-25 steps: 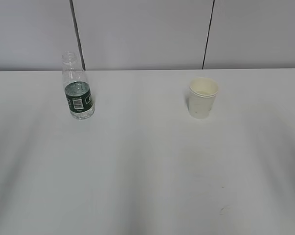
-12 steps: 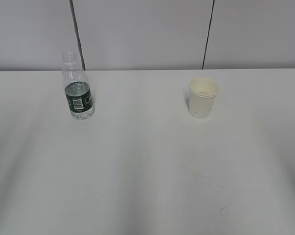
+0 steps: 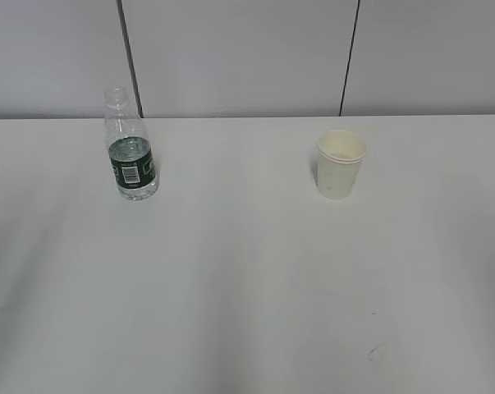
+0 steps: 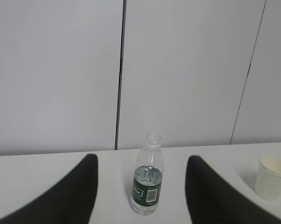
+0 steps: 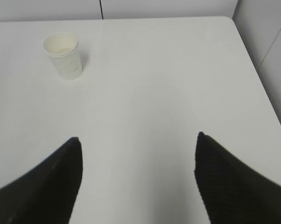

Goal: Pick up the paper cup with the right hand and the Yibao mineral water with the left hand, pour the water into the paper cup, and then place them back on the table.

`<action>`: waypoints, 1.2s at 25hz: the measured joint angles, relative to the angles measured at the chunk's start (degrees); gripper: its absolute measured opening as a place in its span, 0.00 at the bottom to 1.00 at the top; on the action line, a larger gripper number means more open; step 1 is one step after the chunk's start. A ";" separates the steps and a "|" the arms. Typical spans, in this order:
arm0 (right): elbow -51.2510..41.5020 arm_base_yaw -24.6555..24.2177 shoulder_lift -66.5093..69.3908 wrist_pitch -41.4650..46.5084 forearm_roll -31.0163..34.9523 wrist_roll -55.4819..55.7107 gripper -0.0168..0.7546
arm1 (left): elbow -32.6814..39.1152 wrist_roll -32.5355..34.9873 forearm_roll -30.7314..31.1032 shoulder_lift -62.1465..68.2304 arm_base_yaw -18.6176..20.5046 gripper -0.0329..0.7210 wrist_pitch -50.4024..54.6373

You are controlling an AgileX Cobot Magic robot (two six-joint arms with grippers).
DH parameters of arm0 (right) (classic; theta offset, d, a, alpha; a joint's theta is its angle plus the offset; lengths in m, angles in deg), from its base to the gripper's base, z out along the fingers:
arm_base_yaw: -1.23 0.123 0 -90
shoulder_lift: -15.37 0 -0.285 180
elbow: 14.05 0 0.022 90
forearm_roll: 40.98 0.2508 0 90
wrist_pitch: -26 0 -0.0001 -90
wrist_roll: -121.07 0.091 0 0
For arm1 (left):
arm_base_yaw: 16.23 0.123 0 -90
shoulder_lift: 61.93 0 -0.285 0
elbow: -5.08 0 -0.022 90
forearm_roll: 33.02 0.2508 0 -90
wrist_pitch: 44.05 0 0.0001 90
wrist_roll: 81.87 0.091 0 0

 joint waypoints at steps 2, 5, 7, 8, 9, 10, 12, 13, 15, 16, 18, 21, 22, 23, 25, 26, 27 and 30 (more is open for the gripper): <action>1.48 0.00 -2.06 5.50 0.28 -0.22 0.78 | 0.00 0.00 0.00 0.00 0.00 0.54 -0.05; 2.07 0.00 -6.56 11.64 0.28 -0.44 0.78 | 0.00 0.00 0.00 0.00 0.00 0.53 -0.05; 2.20 0.00 -9.93 15.07 0.28 -0.56 0.78 | 0.00 0.00 0.00 0.00 0.00 0.52 -0.05; 2.20 0.00 -11.74 16.78 0.28 -0.56 0.78 | 0.00 0.00 0.00 0.00 0.00 0.52 -0.05; 2.20 0.00 -13.44 18.17 0.28 -0.59 0.78 | 0.00 0.00 0.00 0.00 0.00 0.52 -0.05; 2.20 0.00 -14.72 19.19 0.28 -0.68 0.78 | 0.00 0.00 0.00 0.00 0.00 0.52 -0.05; 2.20 0.00 -17.51 19.79 0.28 -0.68 0.78 | 0.00 0.00 0.00 0.00 0.00 0.52 -0.05; 1.93 0.00 -18.59 19.79 0.28 -0.68 0.78 | 0.00 0.00 0.00 0.00 0.00 0.52 -0.05; 0.32 0.00 -20.67 19.93 0.28 -0.68 0.78 | 0.00 0.00 0.00 0.00 0.00 0.51 -0.05; -0.73 0.00 -20.95 19.98 0.28 -0.68 0.78 | 0.00 0.00 0.00 0.00 0.00 0.50 -0.05; -2.60 0.00 -21.05 19.98 0.28 -0.68 0.78 | 0.00 0.00 0.00 0.00 0.00 0.49 -0.05; -5.52 0.00 -21.05 18.77 0.28 -0.68 0.78 | 0.00 0.00 0.00 -0.18 0.00 0.48 -0.11; -6.47 0.00 -21.05 17.94 0.28 -0.68 0.78 | 0.00 0.00 0.00 -0.18 0.00 0.48 -0.11; -7.65 0.00 -21.05 16.93 0.28 -0.68 0.78 | 0.00 0.00 0.00 -0.18 0.00 0.47 -0.18; -9.24 0.00 -21.05 15.02 0.53 -0.68 0.78 | 0.00 0.00 0.00 -0.24 0.00 0.46 -0.18; -9.68 0.00 -21.05 14.31 0.56 -0.68 0.78 | 0.00 0.00 0.00 -0.29 0.00 0.45 -0.18; -9.81 0.00 -21.05 14.11 0.62 -0.68 0.78 | 0.00 0.00 0.00 -0.29 0.00 0.45 -0.18; -9.81 0.00 -21.05 13.73 0.70 -0.68 0.78 | 0.00 0.00 0.00 -0.29 0.00 0.43 -0.22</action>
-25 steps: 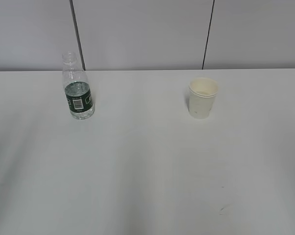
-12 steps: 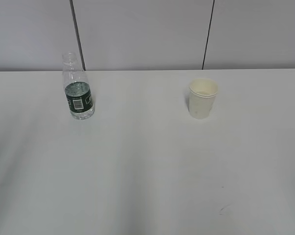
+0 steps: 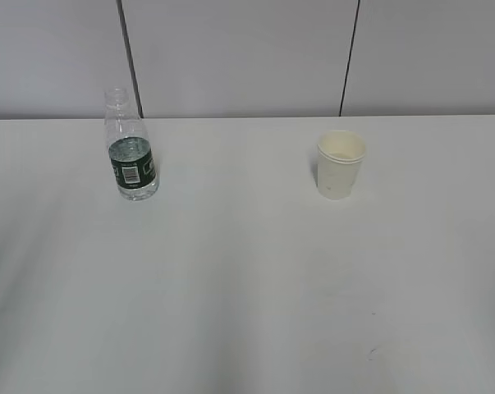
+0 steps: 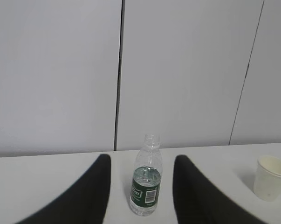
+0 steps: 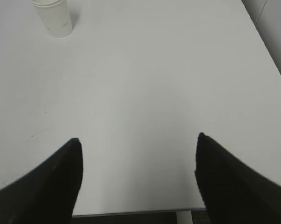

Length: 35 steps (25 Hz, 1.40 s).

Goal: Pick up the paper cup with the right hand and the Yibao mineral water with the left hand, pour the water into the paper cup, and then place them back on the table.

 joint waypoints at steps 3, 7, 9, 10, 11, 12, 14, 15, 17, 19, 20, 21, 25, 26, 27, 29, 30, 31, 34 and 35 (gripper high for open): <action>0.00 0.00 0.00 -0.13 0.00 0.00 0.78 | 0.00 0.00 0.00 0.00 0.00 0.41 0.00; -0.09 0.00 0.00 -0.21 0.00 0.00 0.78 | 0.00 0.00 0.00 0.00 0.00 0.40 0.00; -0.09 0.00 0.00 -0.35 0.00 0.00 0.78 | 0.00 0.00 0.00 0.00 0.00 0.40 0.00; -0.09 0.00 0.00 -0.35 0.00 0.00 0.78 | 0.00 0.00 0.00 0.00 0.00 0.40 0.00; -0.12 0.00 0.00 -0.35 0.00 0.00 0.78 | 0.00 0.00 0.00 0.00 0.00 0.40 0.00; -0.22 0.00 0.00 -0.35 0.00 0.00 0.78 | 0.00 0.00 0.00 0.00 0.00 0.40 0.00; -0.22 0.00 0.00 -0.45 0.00 0.00 0.78 | 0.00 0.00 0.00 0.00 0.00 0.40 0.00; -0.22 0.00 0.00 -0.45 0.00 0.00 0.78 | 0.00 0.00 0.00 0.00 0.00 0.39 0.00; -0.22 0.00 0.00 -0.45 0.00 0.00 0.78 | 0.00 0.00 0.00 0.00 0.00 0.39 0.00; -0.22 0.00 0.00 -0.45 0.00 0.00 0.78 | 0.00 0.56 0.00 0.00 0.00 0.39 0.45; -0.22 0.00 0.00 -0.56 0.00 0.00 0.78 | 0.00 1.03 0.00 0.00 0.00 0.39 1.08; -0.22 0.00 0.00 -0.56 0.00 0.00 0.78 | 0.10 1.65 -0.14 0.00 0.00 0.38 1.99; -0.22 0.00 0.00 -0.56 0.00 0.00 0.78 | 0.93 6.86 -8.28 0.00 0.00 0.37 9.95; -0.22 0.00 0.00 -0.56 0.00 0.00 0.78 | 1.07 8.30 -11.17 0.00 0.00 0.37 11.52; -0.22 0.00 0.00 -0.56 0.00 0.00 0.78 | 1.12 10.36 -14.91 0.00 0.00 0.37 12.90; -0.22 0.00 0.00 -0.56 0.00 0.00 0.78 | 1.12 15.83 -19.66 0.00 0.00 0.37 13.67; -0.22 0.00 0.00 -0.56 0.00 0.00 0.78 | 1.12 19.80 -23.16 0.00 0.00 0.37 13.30; -0.22 0.00 0.00 -0.56 0.00 0.00 0.78 | 1.12 23.54 -26.16 0.00 0.00 0.37 13.04; -0.22 0.00 0.00 -0.56 0.00 0.00 0.78 | 1.12 38.92 -41.19 0.00 0.00 0.37 13.33; -0.22 0.00 0.00 -0.56 0.00 0.00 0.78 | 1.12 44.55 -47.13 0.00 0.00 0.37 14.03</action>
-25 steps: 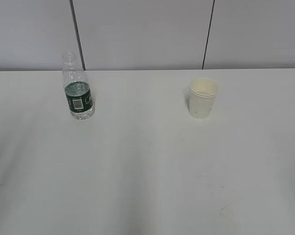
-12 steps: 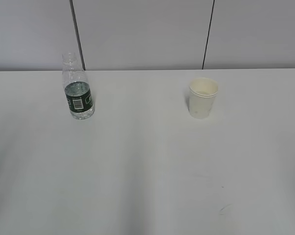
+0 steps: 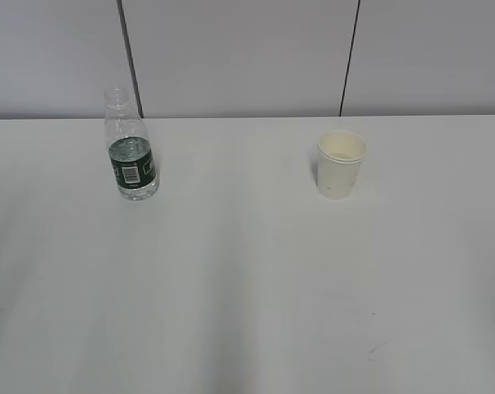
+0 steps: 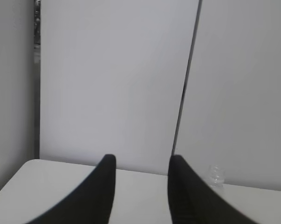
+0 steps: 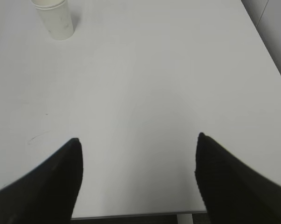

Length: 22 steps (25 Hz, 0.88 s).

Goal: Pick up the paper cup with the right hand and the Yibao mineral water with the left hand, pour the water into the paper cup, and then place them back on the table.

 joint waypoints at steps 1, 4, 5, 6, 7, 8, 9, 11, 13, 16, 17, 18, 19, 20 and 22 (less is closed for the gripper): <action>0.00 0.00 0.00 0.00 0.00 0.00 0.78 | 0.00 5.59 -5.08 0.00 0.00 0.37 1.12; 0.00 0.00 0.00 0.00 0.05 0.00 0.78 | 0.00 20.22 -22.68 0.00 0.00 0.37 5.56; 0.00 0.00 0.00 0.00 0.05 0.00 0.78 | 0.00 25.77 -29.02 0.00 0.00 0.37 7.95; 0.00 0.00 0.00 0.00 0.05 0.00 0.78 | 0.00 31.26 -35.02 0.00 0.00 0.37 9.93; 0.00 0.00 0.00 0.00 0.05 0.00 0.78 | 0.00 36.50 -40.52 0.00 0.00 0.37 11.42; 0.00 0.00 0.00 0.00 0.05 0.00 0.78 | 0.00 41.26 -44.64 0.00 0.00 0.37 12.82; 0.00 0.00 0.00 -0.11 0.05 0.00 0.78 | 0.00 44.62 -48.98 0.00 0.00 0.37 13.99; 0.00 0.00 0.00 -0.11 0.05 0.00 0.78 | -0.46 50.75 -55.25 -0.06 0.00 0.37 17.29; 0.00 0.00 0.00 -0.11 0.05 0.00 0.78 | -2.15 55.65 -60.56 -0.12 0.00 0.37 22.90; 0.00 0.00 0.00 -0.11 0.05 0.00 0.78 | -5.19 61.37 -65.82 -0.17 0.00 0.37 31.03; 0.00 0.00 0.00 -0.11 0.05 0.00 0.78 | -6.24 62.25 -66.69 -0.17 0.00 0.37 33.02; 0.00 0.00 0.00 -0.11 0.05 0.00 0.78 | -7.16 62.79 -67.12 -0.17 0.00 0.37 35.34; 0.00 0.00 0.00 -0.11 0.05 0.00 0.78 | -8.33 63.02 -67.42 -0.17 0.00 0.37 37.78; 0.00 0.00 0.00 -0.11 0.05 0.00 0.78 | -9.57 63.22 -67.52 -0.17 0.00 0.37 40.46; 0.00 0.00 0.00 -0.11 0.05 0.00 0.78 | -12.03 63.56 -67.52 -0.17 0.00 0.37 45.50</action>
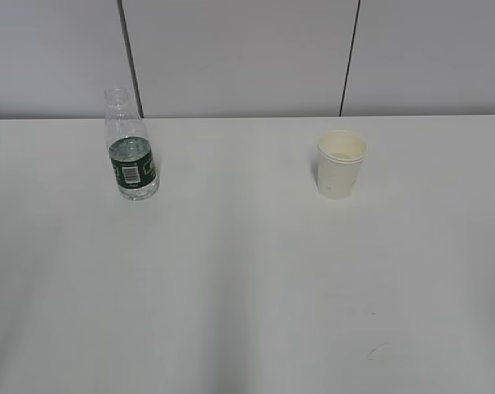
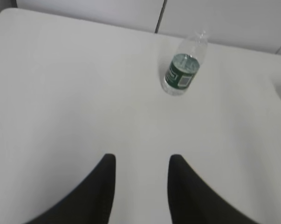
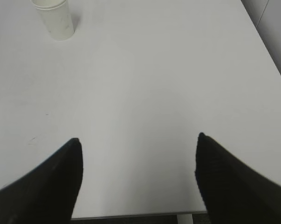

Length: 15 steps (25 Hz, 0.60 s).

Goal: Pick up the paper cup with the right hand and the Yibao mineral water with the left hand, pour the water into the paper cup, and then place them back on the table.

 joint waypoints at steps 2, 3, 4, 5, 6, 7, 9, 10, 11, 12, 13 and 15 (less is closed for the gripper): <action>0.00 0.00 0.00 -0.08 0.00 0.00 0.78 | -2.42 0.25 0.68 0.00 0.00 0.37 6.23; 0.00 0.00 0.00 -0.08 0.00 0.00 0.78 | -3.10 0.30 1.37 0.00 0.00 0.37 8.92; 0.00 0.00 0.00 -0.08 0.00 0.00 0.78 | -3.37 0.37 1.94 0.00 0.00 0.37 10.91; 0.00 0.00 0.00 -0.08 0.00 0.00 0.78 | -3.43 0.50 2.63 0.00 0.00 0.37 13.10; 0.00 0.00 0.00 -0.08 0.00 0.00 0.78 | -3.43 0.93 3.14 0.00 0.00 0.37 14.35; 0.00 0.00 0.00 -0.08 0.00 0.00 0.78 | -3.43 0.93 3.51 -0.34 0.00 0.37 15.34; 0.00 0.00 0.00 -0.08 0.00 0.00 0.78 | -3.43 0.93 4.53 -2.02 0.00 0.37 16.36; 0.00 0.00 0.00 -0.08 0.00 0.00 0.78 | -3.43 0.93 4.98 -3.97 0.00 0.37 16.78; 0.00 0.00 0.00 -0.08 0.00 0.00 0.78 | -3.43 0.93 5.21 -5.89 -0.11 0.37 17.13; 0.00 0.00 0.00 -0.08 0.00 0.00 0.78 | -3.43 0.93 5.50 -7.53 -0.34 0.37 17.25; 0.00 0.00 0.00 -0.08 0.00 0.00 0.78 | -3.43 0.93 5.64 -9.06 -0.66 0.37 17.34; 0.00 0.00 0.00 -0.08 0.00 0.00 0.78 | -3.54 0.93 6.08 -12.02 -1.58 0.37 17.39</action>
